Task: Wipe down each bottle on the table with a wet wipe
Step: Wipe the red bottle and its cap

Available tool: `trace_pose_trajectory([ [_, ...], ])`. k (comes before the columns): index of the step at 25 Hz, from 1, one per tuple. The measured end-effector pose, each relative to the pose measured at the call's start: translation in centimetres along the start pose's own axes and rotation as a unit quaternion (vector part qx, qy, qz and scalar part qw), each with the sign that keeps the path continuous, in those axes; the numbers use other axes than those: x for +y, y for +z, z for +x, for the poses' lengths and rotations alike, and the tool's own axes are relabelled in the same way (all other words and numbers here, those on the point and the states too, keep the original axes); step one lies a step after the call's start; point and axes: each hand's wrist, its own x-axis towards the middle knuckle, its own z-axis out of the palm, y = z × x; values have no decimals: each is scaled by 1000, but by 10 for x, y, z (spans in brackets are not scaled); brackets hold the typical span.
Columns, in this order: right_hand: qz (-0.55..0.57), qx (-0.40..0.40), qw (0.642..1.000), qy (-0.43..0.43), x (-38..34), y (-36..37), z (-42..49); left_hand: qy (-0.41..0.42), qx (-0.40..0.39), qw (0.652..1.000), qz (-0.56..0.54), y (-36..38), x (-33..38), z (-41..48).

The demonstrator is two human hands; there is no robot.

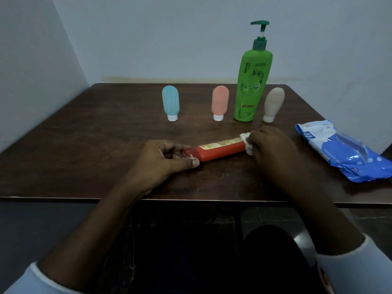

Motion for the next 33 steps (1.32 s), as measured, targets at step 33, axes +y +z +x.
trace_pose_trajectory([
  [33, 172, 183, 967, 34, -9, -36, -13, 233, 72, 935, 258, 6, -10, 0],
])
